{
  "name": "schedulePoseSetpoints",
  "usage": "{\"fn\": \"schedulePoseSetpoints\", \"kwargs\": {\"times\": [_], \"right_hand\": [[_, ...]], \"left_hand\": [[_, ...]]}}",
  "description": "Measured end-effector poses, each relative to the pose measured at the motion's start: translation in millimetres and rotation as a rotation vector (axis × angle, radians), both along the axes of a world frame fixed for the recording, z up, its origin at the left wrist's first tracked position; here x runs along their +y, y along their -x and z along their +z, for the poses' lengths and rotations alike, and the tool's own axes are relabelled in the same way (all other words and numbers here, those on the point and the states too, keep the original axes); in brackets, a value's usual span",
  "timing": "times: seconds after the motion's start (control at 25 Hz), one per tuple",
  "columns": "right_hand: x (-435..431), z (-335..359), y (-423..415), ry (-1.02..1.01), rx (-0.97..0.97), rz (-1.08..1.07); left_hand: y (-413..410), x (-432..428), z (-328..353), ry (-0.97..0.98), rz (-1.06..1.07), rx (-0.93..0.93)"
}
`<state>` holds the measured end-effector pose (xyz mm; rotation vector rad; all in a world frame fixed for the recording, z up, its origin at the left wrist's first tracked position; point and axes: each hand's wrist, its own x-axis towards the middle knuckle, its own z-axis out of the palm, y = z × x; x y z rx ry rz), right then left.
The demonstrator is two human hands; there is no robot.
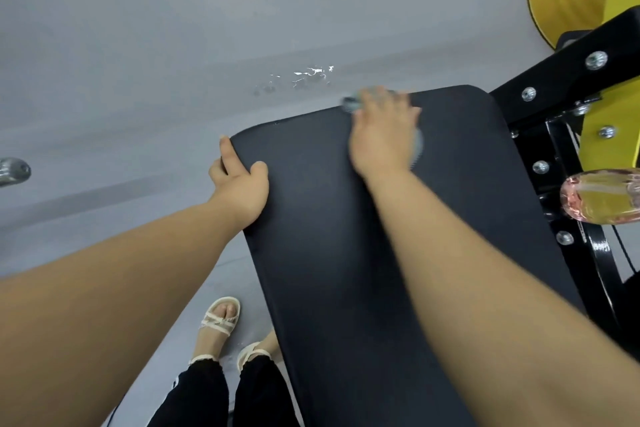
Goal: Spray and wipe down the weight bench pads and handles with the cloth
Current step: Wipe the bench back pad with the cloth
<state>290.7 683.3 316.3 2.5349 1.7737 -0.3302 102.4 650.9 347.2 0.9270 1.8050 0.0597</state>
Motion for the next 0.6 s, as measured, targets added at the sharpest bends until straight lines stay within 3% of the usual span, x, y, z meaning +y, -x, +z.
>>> {"fn": "schedulePoseSetpoints", "kwargs": {"times": [0.12,0.24,0.28,0.44,0.52,0.6], "right_hand": [[4,1,102,0.035,0.211,0.436],[16,7,96,0.100,0.338,0.644],[20,4,74,0.103,0.325,0.632],[33,9,-31,0.094,0.226,0.225],[28,12,-19,0.092,0.134,0.148],[21,9,33,-0.016,0.135,0.252]], "left_hand": [[9,3,-3,0.021,-0.045,-0.031],[12,4,-2,0.046,-0.079,-0.055],[12,5,-1,0.059,-0.084,-0.055],[12,7,2,0.091,-0.103,-0.096],[13,8,4,0.105,-0.105,-0.109],[12,9,3,0.114,-0.121,-0.115]]}}
